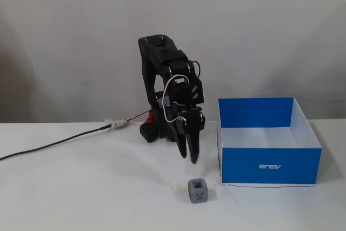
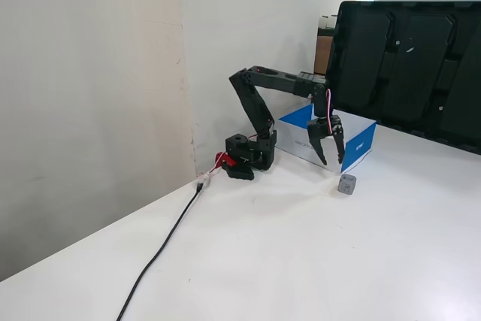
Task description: Pick the gray block and keep it in the box.
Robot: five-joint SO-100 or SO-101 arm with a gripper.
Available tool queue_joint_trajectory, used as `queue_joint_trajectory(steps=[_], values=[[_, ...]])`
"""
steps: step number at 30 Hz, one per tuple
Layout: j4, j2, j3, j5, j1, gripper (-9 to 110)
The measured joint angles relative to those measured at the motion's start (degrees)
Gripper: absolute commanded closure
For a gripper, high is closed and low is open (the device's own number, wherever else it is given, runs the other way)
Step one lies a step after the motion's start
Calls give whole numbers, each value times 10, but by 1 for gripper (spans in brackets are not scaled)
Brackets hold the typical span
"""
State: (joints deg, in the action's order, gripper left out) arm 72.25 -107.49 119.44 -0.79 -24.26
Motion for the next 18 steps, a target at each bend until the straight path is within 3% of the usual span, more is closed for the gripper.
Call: queue_joint_trajectory(steps=[1,6,18], values=[[-7,14,-6,9,-5,71],[-11,88,-59,38,-22,69],[-62,229,-100,88,-11,70]])
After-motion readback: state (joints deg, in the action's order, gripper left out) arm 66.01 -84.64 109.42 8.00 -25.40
